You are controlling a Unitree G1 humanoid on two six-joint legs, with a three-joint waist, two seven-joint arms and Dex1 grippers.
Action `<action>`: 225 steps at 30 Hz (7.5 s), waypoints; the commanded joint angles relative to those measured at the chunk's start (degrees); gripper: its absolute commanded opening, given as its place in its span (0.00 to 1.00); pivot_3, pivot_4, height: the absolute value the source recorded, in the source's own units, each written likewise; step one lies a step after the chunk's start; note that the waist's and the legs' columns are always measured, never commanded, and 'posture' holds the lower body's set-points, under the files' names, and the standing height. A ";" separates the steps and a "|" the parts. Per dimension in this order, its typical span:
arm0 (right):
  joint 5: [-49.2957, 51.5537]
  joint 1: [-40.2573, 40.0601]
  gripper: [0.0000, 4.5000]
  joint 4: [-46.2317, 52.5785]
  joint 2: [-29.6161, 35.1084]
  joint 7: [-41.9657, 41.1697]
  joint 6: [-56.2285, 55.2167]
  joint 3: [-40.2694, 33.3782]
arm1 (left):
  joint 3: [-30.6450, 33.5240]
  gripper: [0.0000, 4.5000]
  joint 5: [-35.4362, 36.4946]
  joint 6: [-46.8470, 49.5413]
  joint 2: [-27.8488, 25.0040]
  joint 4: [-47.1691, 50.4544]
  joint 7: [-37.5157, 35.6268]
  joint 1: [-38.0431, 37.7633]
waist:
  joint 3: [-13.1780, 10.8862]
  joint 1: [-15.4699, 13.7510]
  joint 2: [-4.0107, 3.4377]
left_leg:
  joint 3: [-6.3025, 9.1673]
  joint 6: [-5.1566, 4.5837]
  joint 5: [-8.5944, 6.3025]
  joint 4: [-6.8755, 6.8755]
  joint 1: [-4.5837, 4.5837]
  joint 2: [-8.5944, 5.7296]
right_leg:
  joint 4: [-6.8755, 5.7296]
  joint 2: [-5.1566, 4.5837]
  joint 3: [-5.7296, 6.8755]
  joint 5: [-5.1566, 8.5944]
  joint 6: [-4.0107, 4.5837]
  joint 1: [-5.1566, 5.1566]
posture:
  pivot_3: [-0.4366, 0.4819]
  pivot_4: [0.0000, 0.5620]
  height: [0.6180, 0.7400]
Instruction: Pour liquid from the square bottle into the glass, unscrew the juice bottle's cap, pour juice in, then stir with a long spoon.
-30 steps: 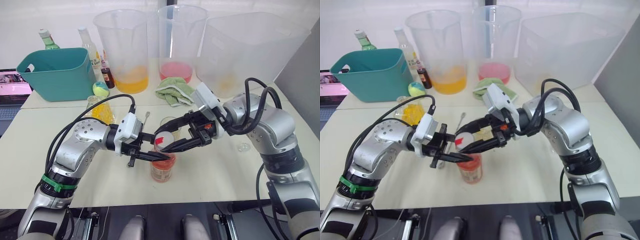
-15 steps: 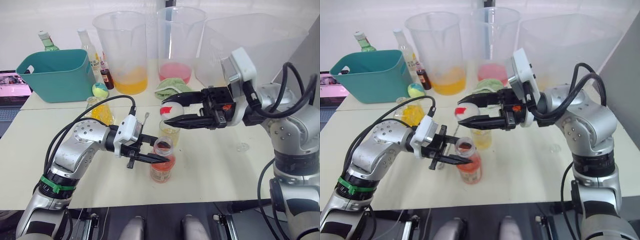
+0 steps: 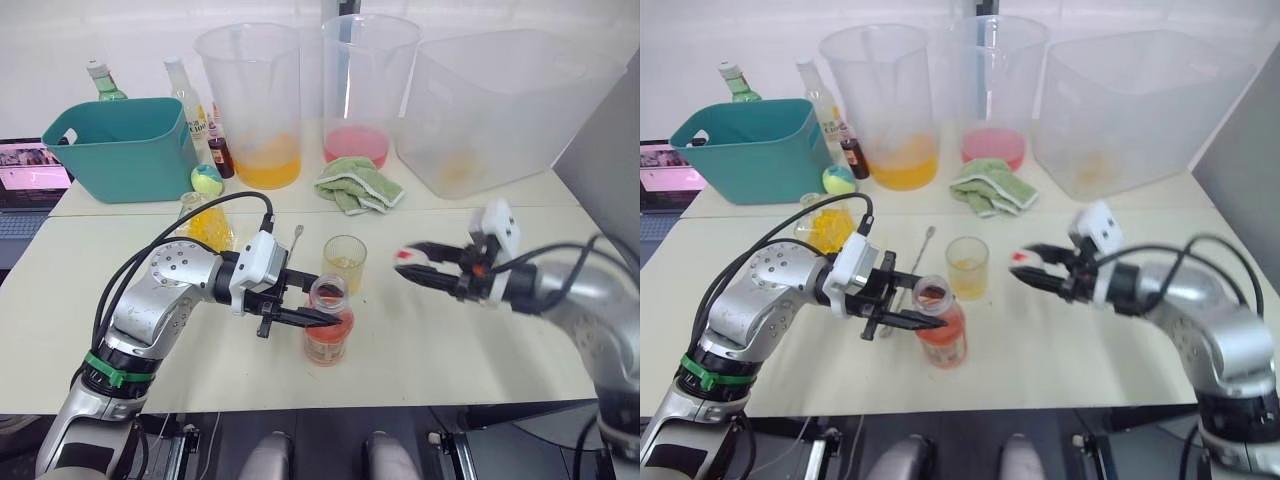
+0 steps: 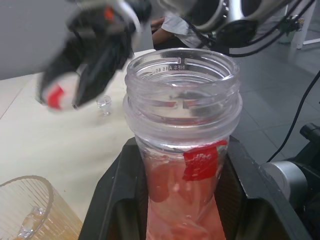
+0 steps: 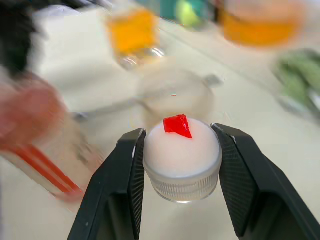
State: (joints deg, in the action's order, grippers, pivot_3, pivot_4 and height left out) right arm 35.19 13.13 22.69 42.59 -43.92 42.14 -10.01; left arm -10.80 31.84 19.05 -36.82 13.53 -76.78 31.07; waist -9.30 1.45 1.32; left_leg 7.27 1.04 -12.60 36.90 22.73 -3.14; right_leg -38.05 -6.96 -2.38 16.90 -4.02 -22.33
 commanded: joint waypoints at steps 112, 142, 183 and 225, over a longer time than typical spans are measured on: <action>-9.55 -5.93 0.99 24.35 -25.77 35.79 4.79 15.69 | -19.73 0.29 -79.17 -79.41 10.14 -82.22 85.94 38.91 | -0.12 1.04 0.10 | 0.20 0.12 0.09 0.27 0.73 -0.22 | -0.90 -0.04 0.12 0.01 -0.04 -0.80 | 0.48 0.27 0.98; -10.11 -6.13 0.99 23.75 -25.31 34.53 4.26 15.91 | -25.58 0.29 -85.15 -79.98 8.98 -82.26 96.76 41.11 | -0.12 1.04 0.10 | 0.20 0.13 0.09 0.33 0.76 -0.23 | -0.94 -0.04 0.13 0.01 -0.04 -0.82 | 0.48 0.27 0.98; -5.90 -1.06 0.99 19.32 -17.99 22.10 3.01 10.35 | 11.03 0.29 -12.97 -37.32 8.47 -53.30 15.87 31.08 | -0.11 2.63 0.08 | 0.42 0.09 0.07 0.86 1.07 -0.23 | -1.07 -0.04 0.28 0.01 -0.04 -0.87 | 0.48 0.27 0.98; 6.01 14.83 0.99 6.97 -2.17 -11.18 0.03 9.55 | 32.07 0.29 -8.32 -3.41 -18.26 -40.86 22.64 7.71 | -0.12 -0.46 0.17 | 0.14 -0.04 -0.05 0.90 0.93 -0.08 | -0.97 -0.02 0.09 0.00 -0.01 -0.92 | 0.48 0.27 0.98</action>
State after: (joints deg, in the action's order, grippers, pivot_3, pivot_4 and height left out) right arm 39.63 28.02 27.52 40.34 -55.87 41.92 1.14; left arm 20.87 23.78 18.52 -54.67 -27.02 -54.47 36.40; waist -9.42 0.99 1.49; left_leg 7.41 1.00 -12.65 37.81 23.66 -3.23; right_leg -39.07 -6.98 -2.29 16.89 -4.03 -23.26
